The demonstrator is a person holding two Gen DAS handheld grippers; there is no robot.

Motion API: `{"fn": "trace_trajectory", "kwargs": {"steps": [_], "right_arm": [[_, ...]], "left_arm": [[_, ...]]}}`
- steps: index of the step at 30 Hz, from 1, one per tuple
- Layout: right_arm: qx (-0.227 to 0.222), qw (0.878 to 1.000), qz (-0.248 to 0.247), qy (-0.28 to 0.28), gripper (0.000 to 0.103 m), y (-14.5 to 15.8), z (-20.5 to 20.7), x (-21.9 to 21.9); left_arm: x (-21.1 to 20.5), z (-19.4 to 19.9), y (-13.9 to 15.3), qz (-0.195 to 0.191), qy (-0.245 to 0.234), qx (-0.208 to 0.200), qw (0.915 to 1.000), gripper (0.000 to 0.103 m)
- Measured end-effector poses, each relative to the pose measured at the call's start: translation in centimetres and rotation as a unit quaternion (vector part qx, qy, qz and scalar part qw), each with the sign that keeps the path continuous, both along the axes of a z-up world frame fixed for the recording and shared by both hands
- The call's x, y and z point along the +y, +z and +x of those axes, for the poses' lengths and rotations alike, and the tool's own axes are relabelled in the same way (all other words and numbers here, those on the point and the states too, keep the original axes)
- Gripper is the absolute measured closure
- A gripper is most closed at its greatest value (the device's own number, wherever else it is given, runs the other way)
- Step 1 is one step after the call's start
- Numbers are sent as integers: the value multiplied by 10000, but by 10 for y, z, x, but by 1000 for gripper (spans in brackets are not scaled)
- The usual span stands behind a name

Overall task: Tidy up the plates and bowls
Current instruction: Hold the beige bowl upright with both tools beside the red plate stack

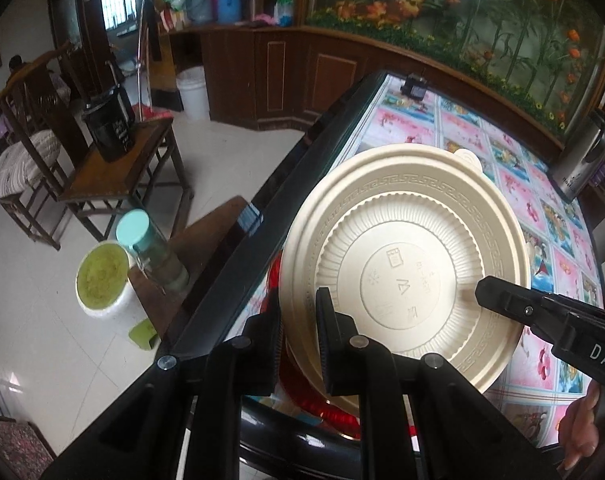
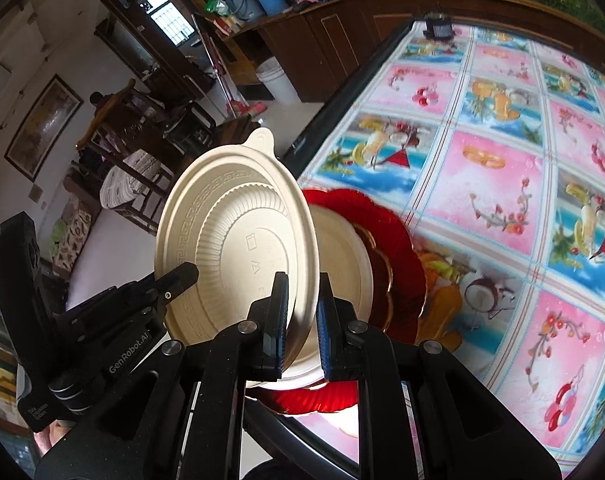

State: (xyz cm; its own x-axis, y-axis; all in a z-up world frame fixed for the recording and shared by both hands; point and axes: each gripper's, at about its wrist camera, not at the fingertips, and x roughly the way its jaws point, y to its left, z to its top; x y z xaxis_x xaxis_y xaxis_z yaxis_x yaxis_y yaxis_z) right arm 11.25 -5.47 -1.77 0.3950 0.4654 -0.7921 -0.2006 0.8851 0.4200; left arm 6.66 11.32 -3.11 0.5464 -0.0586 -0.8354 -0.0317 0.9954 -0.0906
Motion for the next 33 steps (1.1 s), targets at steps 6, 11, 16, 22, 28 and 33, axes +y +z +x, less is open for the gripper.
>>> {"fn": "trace_trajectory", "kwargs": {"steps": [6, 11, 16, 22, 28, 33], "right_arm": [[216, 9997, -103, 22, 90, -16, -3, -3], [325, 9994, -112, 22, 90, -21, -2, -6], [357, 9993, -45, 80, 90, -21, -5, -5], [261, 9996, -8, 109, 90, -15, -11, -5], [240, 9997, 39, 79, 90, -15, -11, -7], [352, 9994, 44, 34, 90, -23, -7, -9]], "left_arm": [[-3, -1, -11, -116, -130, 306, 9994, 89], [-3, -4, -7, -149, -187, 336, 9992, 89], [-1, -9, -1, -121, -181, 282, 9994, 89], [-6, -11, 0, 7, -177, 205, 9996, 88], [-10, -14, 4, 193, -176, 75, 9996, 88], [-12, -14, 4, 272, -197, 37, 9994, 88]]}}
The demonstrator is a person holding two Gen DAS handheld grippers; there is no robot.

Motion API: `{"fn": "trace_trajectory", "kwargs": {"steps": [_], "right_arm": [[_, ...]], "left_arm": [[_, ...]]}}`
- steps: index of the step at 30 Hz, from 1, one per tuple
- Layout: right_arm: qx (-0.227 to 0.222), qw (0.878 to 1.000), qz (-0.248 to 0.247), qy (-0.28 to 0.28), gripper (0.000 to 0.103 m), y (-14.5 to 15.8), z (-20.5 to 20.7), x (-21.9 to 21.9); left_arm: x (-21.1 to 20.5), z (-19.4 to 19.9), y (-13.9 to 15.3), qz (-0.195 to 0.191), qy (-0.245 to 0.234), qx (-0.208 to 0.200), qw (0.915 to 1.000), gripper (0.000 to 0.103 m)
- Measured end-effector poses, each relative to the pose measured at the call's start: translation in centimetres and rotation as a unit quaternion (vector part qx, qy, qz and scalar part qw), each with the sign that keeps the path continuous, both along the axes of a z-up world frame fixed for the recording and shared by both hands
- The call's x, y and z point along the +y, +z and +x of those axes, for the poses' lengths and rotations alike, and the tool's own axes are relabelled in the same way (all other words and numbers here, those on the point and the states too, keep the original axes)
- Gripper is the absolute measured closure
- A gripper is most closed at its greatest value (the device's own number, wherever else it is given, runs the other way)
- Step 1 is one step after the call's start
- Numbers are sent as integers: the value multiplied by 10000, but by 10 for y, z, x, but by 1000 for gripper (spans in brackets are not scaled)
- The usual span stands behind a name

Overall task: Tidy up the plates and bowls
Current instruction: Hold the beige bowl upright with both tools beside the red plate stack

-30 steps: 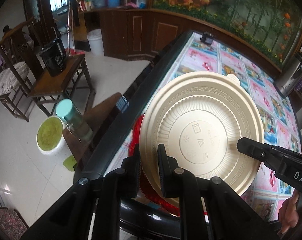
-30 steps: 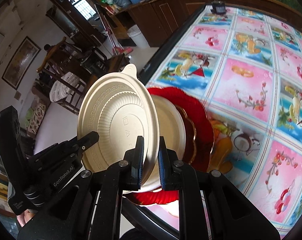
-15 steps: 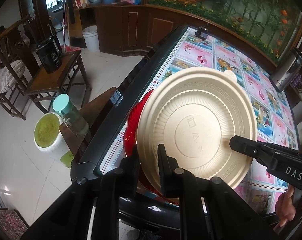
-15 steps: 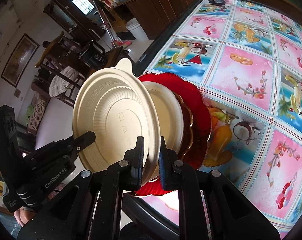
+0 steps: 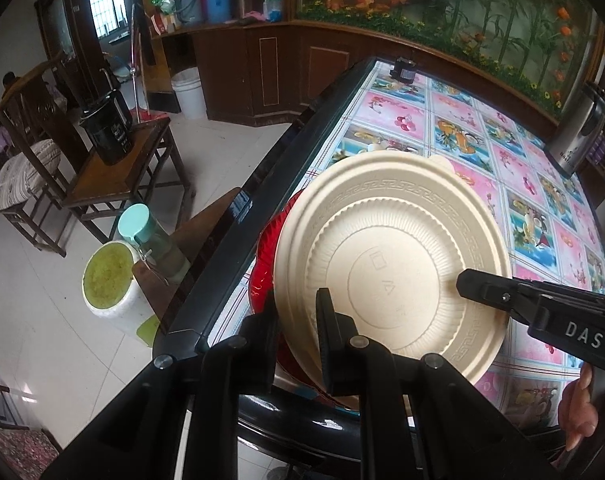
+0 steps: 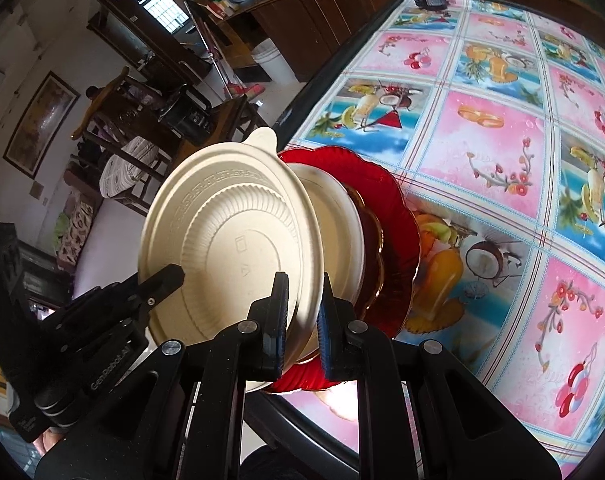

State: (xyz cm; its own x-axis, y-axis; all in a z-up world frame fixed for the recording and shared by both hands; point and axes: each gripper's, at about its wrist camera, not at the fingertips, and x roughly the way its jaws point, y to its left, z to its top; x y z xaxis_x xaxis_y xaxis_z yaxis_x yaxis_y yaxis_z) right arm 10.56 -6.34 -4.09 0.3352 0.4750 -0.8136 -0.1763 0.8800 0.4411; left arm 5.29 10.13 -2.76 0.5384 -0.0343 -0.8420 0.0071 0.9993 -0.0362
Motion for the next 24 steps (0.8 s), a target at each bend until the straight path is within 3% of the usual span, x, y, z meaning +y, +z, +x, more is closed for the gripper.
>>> {"fn": "trace_trajectory", "kwargs": {"steps": [24], "right_arm": [[134, 9998, 127, -25, 89, -13, 5, -2]], "left_arm": [[-4, 7, -14, 282, 23, 78, 9996, 85]]}}
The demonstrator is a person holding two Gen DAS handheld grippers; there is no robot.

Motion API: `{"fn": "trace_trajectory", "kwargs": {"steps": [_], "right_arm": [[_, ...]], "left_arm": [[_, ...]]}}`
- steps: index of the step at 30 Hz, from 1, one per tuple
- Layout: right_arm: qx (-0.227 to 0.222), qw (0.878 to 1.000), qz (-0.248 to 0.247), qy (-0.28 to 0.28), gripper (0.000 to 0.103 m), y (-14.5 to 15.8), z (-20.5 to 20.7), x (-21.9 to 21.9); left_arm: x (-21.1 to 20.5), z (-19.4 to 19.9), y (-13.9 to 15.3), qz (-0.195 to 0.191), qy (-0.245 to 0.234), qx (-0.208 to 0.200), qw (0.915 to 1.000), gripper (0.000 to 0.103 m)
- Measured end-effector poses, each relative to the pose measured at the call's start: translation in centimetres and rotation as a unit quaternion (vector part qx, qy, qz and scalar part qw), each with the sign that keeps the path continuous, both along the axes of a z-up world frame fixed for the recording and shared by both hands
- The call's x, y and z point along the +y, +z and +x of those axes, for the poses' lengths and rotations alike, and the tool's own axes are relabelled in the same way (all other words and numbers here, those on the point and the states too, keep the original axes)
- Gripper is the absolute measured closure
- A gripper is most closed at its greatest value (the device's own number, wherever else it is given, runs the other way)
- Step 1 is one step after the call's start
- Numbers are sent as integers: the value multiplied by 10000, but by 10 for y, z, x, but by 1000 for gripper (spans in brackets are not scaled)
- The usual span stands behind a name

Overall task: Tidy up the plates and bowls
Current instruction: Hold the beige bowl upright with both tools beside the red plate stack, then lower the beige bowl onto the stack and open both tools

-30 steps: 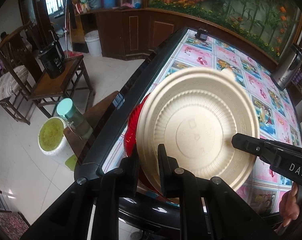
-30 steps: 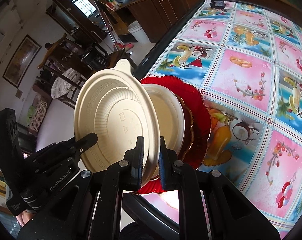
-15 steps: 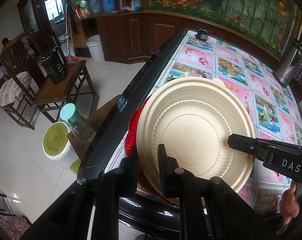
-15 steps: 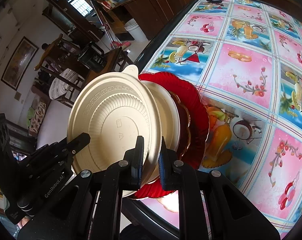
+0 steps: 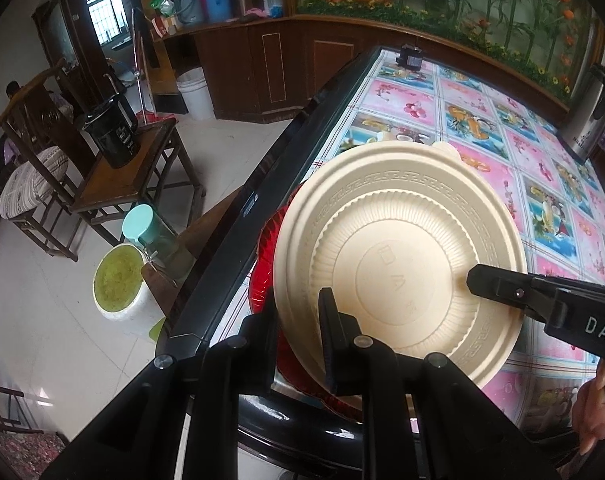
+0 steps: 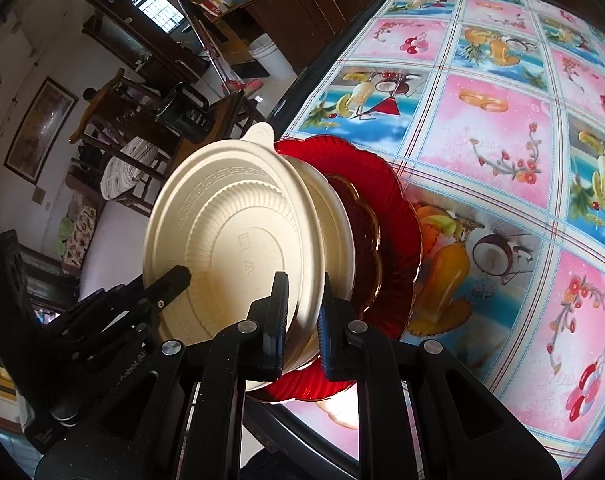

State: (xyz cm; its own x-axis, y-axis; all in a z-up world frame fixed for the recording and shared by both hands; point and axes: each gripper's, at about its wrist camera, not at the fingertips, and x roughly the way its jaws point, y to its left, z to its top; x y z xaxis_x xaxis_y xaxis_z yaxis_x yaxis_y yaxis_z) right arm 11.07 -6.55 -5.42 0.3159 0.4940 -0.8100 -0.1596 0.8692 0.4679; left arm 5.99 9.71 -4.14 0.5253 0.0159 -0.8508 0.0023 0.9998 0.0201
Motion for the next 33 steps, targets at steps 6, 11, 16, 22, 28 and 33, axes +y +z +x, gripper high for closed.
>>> {"fn": "trace_trajectory", "kwargs": {"steps": [6, 11, 16, 22, 28, 33], "right_arm": [[-423, 9989, 170, -52, 88, 14, -6, -9], [-651, 9976, 250, 50, 77, 23, -14, -22], [-419, 9979, 494, -11, 70, 11, -12, -23], [-1061, 9926, 303, -499, 70, 34, -19, -41], [-1371, 9885, -95, -634, 70, 36, -7, -34], [-1237, 9890, -414, -701, 70, 10, 7, -29]], "left_arm": [[6, -3, 8, -16, 154, -148, 9998, 48], [4, -12, 23, 219, 173, -593, 9979, 31], [6, -17, 27, 181, 250, -617, 9976, 31], [9, -20, 30, 152, 377, -668, 9969, 31], [1, -15, 25, 120, 319, -565, 9978, 31], [-2, -17, 23, 162, 296, -549, 9979, 31]]}}
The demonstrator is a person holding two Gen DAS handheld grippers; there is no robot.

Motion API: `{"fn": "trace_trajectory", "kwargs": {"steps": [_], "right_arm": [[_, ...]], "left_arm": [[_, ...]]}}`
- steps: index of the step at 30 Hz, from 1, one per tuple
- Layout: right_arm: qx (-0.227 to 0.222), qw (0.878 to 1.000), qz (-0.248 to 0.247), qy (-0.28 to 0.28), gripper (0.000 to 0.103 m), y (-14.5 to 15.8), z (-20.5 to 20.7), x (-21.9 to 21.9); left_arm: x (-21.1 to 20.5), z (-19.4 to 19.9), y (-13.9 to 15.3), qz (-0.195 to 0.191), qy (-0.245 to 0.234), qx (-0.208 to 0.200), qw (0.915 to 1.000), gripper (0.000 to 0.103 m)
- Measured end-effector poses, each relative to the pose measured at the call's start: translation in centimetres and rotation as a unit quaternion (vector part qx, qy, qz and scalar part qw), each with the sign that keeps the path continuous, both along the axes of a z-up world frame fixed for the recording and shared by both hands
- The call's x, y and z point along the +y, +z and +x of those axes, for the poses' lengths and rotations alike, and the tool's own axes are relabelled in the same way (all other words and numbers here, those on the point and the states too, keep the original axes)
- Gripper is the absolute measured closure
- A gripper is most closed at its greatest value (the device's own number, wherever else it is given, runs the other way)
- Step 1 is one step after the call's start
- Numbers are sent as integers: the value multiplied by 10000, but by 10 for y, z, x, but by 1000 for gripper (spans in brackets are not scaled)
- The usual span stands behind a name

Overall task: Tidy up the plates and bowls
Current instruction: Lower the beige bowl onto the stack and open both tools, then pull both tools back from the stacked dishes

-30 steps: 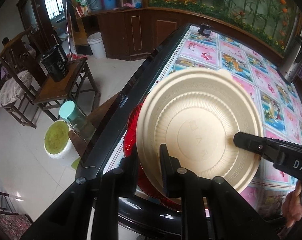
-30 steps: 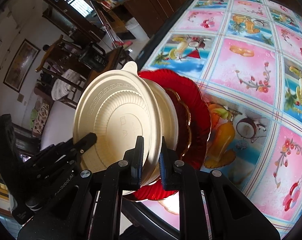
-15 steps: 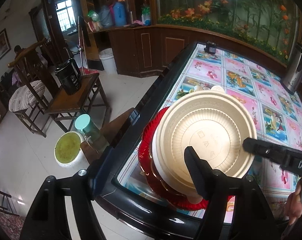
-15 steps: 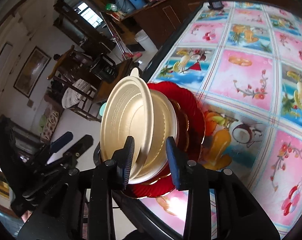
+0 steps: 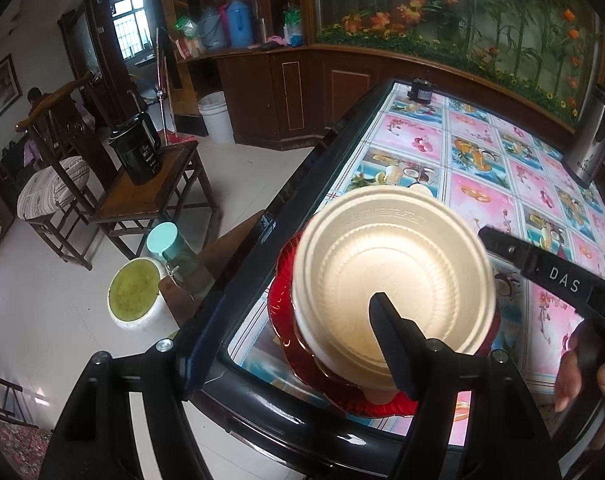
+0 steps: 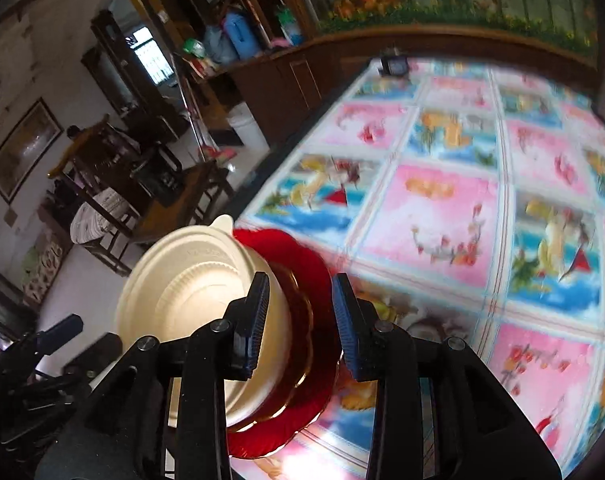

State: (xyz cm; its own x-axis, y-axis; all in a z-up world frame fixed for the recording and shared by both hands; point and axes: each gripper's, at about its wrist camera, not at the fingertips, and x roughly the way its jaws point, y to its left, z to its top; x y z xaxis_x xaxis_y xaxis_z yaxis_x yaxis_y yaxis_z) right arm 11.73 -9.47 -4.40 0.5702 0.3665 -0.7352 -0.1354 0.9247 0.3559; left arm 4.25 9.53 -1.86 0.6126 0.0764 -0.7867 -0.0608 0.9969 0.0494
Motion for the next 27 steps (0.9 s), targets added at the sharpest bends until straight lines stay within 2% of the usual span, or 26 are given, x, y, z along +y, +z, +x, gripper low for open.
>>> {"fn": "trace_trajectory", "kwargs": {"steps": [3, 7, 10, 14, 15, 22, 25, 27], "right_arm": [[158, 9991, 404, 10, 70, -3, 0, -10], [-61, 9986, 524, -33, 70, 11, -11, -20], [-142, 9966, 809, 106, 70, 17, -21, -29], [-518, 9933, 918, 480, 70, 26, -44, -28], [-630, 9919, 944, 572, 70, 28, -51, -28], [-1567, 9779, 852, 1087, 70, 48, -101, -26], [-1708, 9742, 923, 1148, 70, 50, -112, -26], [-1717, 9742, 892, 1160, 70, 49, -116, -24]], "left_arm": [[4, 0, 0, -30, 72, 1, 10000, 31], [10, -1, 2, -211, 129, -123, 9996, 31], [7, -2, 5, -334, 14, -266, 9991, 31], [1, -5, 11, -881, -347, -399, 9947, 31], [0, -8, 13, -907, -358, -475, 9941, 31], [-8, -44, 35, -620, -304, -1253, 9897, 30], [-10, -52, 37, -496, -254, -1326, 9896, 25], [-9, -55, 36, -624, -279, -1281, 9894, 24]]}}
